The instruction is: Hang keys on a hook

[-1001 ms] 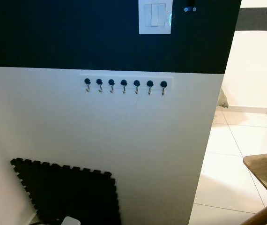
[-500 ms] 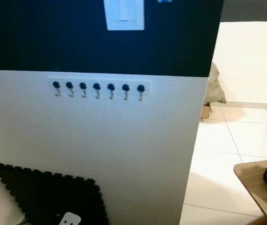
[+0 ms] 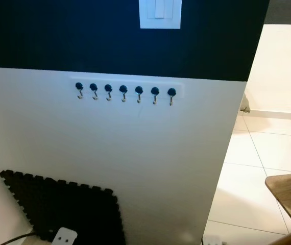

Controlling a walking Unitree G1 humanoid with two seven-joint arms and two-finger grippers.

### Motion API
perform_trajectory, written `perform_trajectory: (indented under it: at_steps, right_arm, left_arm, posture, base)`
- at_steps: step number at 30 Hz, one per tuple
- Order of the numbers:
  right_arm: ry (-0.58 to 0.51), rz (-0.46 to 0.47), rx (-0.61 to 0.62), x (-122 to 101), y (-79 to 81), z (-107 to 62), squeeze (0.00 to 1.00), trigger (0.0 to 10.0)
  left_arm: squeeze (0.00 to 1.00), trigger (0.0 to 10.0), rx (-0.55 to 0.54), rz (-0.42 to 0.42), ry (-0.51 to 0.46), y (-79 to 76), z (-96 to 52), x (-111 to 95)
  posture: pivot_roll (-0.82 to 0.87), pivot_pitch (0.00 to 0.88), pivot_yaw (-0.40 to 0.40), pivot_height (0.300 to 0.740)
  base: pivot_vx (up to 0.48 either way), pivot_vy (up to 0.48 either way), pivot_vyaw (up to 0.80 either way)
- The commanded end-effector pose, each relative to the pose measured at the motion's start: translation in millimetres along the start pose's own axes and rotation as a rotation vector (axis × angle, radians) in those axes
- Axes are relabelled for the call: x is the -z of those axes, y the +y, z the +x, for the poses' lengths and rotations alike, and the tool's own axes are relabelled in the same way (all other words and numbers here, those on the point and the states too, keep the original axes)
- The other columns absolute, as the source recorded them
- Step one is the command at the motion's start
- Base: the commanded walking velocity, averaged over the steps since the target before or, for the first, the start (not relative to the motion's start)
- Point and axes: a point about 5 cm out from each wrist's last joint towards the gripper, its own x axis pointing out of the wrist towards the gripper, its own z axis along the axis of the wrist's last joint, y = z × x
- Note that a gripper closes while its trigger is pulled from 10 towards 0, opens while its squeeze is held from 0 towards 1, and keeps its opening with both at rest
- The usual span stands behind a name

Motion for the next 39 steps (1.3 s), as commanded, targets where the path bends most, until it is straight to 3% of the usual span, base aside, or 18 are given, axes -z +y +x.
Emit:
perform_trajectory:
  at_steps: [1,2,3,7,9,10,13,16,22,26,27,28,34,38,39]
  right_arm:
    - [-0.043,0.022,0.012,-8,-0.7,1.9,0.0,10.0]
    - [-0.136,0.044,-0.031,-30,4.2,8.3,0.0,10.0]
    - [-0.136,0.044,-0.031,-30,4.2,8.3,0.0,10.0]
    - [-0.321,0.083,-0.149,-77,15.4,15.1,0.0,10.0]
    - [-0.36,0.09,-0.174,-87,17.3,15.3,0.0,10.0]
    - [-0.435,0.1,-0.237,-108,21.3,13.9,0.0,10.0]
    - [-0.501,0.084,-0.321,-128,27.3,9.2,0.0,10.0]
    - [-0.51,0.079,-0.341,-131,28.7,7.8,0.0,10.0]
    - [-0.578,0.009,-0.501,-152,44.8,-6.9,0.0,10.0]
    - [-0.605,-0.042,-0.608,-163,63.0,-19.3,0.0,10.0]
    - [-0.663,-0.066,-0.654,-175,78.8,-28.1,0.0,10.0]
    - [-0.687,-0.061,-0.668,-180,84.3,-32.2,0.0,10.0]
    - [-0.747,-0.034,-0.725,-196,97.7,-45.8,0.0,10.0]
    - [-0.785,-0.035,-0.856,-209,109.2,-65.4,0.0,10.0]
    - [-0.801,-0.047,-0.945,-216,112.5,-78.9,0.0,10.0]
  left_arm:
    - [0.0,10.0,-0.006,-0.006,-0.039,6.6,-1.9,-5]
    - [0.0,10.0,0.015,-0.029,-0.101,6.1,1.5,-16]
    - [0.0,10.0,0.015,-0.029,-0.101,6.1,1.5,-16]
    - [0.0,10.0,0.072,-0.026,-0.192,1.0,8.2,-36]
    - [0.0,10.0,0.086,-0.023,-0.204,-0.4,9.5,-40]
    - [0.0,10.0,0.136,-0.019,-0.231,-5.0,11.6,-47]
    - [0.0,10.0,0.209,-0.005,-0.263,-11.1,12.3,-54]
    - [0.0,10.0,0.222,-0.001,-0.269,-12.1,12.1,-56]
    - [0.0,10.0,0.326,0.027,-0.302,-21.3,14.2,-67]
    - [0.0,10.0,0.436,0.068,-0.307,-30.4,13.0,-72]
    - [0.0,10.0,0.52,0.12,-0.334,-38.6,10.4,-78]
    - [0.0,10.0,0.547,0.13,-0.348,-41.5,9.2,-81]
    - [0.0,10.0,0.604,0.121,-0.405,-48.9,7.9,-97]
    - [0.0,10.0,0.649,0.101,-0.459,-54.2,6.6,-114]
    - [0.0,10.0,0.657,0.078,-0.485,-53.9,6.5,-123]
  posture:
    - [0.03,0.039,0.035,0.74]
    - [0.03,0.038,0.03,0.74]
    - [0.03,0.038,0.03,0.74]
    - [0.03,0.037,0.029,0.74]
    - [0.03,0.037,0.029,0.74]
    - [0.03,0.039,0.031,0.74]
    - [0.03,0.04,0.033,0.74]
    - [0.03,0.04,0.033,0.74]
    - [0.02,0.04,0.037,0.74]
    - [0.02,0.036,0.037,0.74]
    - [0.02,0.034,0.036,0.74]
    - [0.02,0.034,0.034,0.74]
    - [0.02,0.034,0.031,0.74]
    - [0.02,0.04,0.034,0.74]
    - [0.02,0.044,0.035,0.74]
  base:
    - [0.0,0.0,0.0]
    - [0.0,0.0,0.0]
    - [0.0,0.0,0.0]
    - [0.0,0.0,0.0]
    - [0.0,0.0,0.0]
    - [0.0,0.0,0.0]
    - [0.0,0.0,0.0]
    - [0.0,0.0,0.0]
    - [0.0,0.0,0.0]
    - [0.0,0.0,0.0]
    - [0.0,0.0,0.0]
    - [0.0,0.0,0.0]
    - [0.0,0.0,0.0]
    - [0.0,0.0,0.0]
    - [0.0,0.0,0.0]
